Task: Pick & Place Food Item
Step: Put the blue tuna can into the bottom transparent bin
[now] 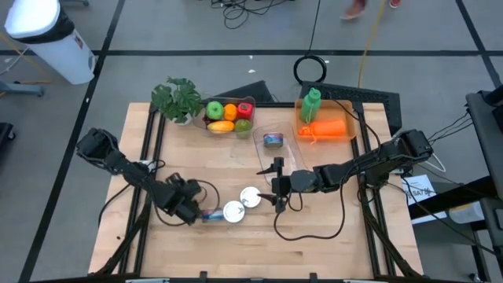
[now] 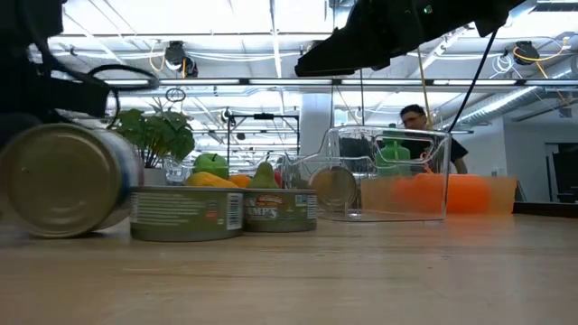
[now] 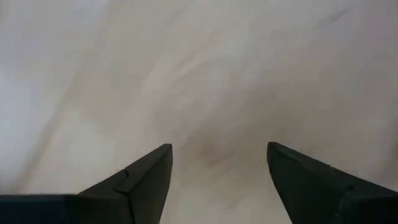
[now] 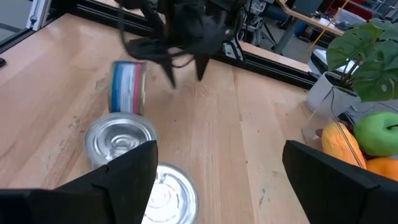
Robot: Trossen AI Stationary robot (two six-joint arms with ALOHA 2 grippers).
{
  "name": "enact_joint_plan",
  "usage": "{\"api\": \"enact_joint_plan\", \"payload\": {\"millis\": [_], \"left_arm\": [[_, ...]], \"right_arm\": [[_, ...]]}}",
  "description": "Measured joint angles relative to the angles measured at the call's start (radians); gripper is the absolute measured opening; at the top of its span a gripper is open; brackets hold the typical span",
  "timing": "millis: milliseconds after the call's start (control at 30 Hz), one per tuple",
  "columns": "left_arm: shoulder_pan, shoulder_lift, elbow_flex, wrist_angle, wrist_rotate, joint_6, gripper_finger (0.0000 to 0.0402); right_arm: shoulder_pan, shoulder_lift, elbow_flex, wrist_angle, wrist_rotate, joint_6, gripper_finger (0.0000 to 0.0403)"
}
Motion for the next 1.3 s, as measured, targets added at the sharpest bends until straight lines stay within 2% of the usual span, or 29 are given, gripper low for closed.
{"api": "enact_joint_plan", "payload": {"millis": [100, 200, 267, 367, 500, 667, 733, 900, 1300], "left_arm": [[0.000, -0.035, 0.018, -0.090, -0.005, -0.046, 0.0259], [-0.018, -0.079, 0.051, -0.095, -0.016, -0.038, 0.0232], [-0.046, -0.112, 0.072, -0.020, -0.014, 0.020, 0.0213], [-0.099, -0.148, 0.080, 0.178, 0.011, 0.150, 0.0189], [-0.181, -0.150, 0.081, 0.367, 0.034, 0.280, 0.0172], [-0.237, -0.138, 0.081, 0.393, -0.076, 0.226, 0.0171], [-0.235, -0.119, 0.081, 0.387, -0.089, 0.193, 0.0171], [-0.218, -0.085, 0.080, 0.357, -0.080, 0.136, 0.0196], [-0.196, -0.064, 0.080, 0.335, -0.064, 0.174, 0.0305]], "right_arm": [[0.000, 0.000, 0.000, 0.000, 0.000, 0.000, 0.0325], [0.000, 0.000, 0.000, 0.000, 0.000, 0.000, 0.0325], [0.000, 0.000, 0.000, 0.000, 0.000, 0.000, 0.0325], [0.000, 0.000, 0.000, -0.001, 0.000, 0.001, 0.0325], [0.000, 0.000, 0.000, -0.009, 0.000, 0.023, 0.0325], [0.000, 0.000, 0.000, -0.018, 0.000, 0.027, 0.0325], [0.000, 0.000, 0.000, -0.018, 0.000, 0.027, 0.0325], [0.000, 0.000, 0.000, -0.015, 0.000, 0.027, 0.0325], [0.000, 0.000, 0.000, -0.022, -0.001, 0.027, 0.0325]]}}
